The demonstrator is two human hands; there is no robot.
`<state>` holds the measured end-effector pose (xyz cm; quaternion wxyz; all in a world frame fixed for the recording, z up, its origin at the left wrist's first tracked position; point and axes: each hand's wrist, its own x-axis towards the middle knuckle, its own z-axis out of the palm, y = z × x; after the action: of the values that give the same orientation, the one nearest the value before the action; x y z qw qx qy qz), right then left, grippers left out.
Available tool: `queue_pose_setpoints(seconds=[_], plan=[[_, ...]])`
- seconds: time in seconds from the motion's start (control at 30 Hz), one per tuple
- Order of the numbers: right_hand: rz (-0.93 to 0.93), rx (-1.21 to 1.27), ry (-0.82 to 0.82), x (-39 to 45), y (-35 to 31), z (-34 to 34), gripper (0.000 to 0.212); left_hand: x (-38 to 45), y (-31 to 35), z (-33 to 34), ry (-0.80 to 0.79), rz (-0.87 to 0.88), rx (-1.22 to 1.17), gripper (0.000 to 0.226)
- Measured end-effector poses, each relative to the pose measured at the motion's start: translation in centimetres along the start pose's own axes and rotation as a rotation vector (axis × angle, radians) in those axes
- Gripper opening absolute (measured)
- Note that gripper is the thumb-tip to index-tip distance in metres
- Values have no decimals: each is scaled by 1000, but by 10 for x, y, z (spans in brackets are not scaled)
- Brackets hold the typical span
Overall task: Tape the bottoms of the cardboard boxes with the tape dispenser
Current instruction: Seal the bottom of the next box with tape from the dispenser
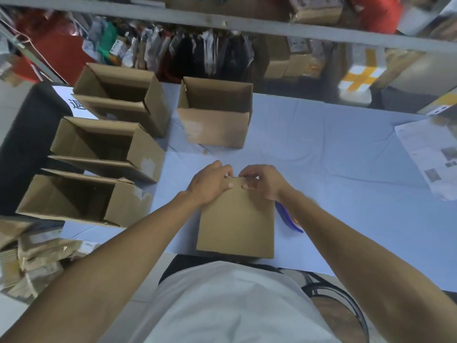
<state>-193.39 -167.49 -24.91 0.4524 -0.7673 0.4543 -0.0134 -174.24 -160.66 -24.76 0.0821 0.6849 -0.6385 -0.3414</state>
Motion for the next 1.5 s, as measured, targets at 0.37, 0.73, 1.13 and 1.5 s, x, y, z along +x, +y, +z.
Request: queue_pose_setpoints(seconds=[0.37,0.73,1.13,1.5], plan=[[185,13,123,0,-10,20,3,11,-11,-2,56,66,-161,4],[221,81,159,3,-10,13,18,28,-3,-10,-100,-195,-352,6],[-169,-263,90,-33,-2,14,34,12,22,11,282,-270,33,13],[147,-205,295,-47,-13,40,23,-28,50,73,274,1,201,63]])
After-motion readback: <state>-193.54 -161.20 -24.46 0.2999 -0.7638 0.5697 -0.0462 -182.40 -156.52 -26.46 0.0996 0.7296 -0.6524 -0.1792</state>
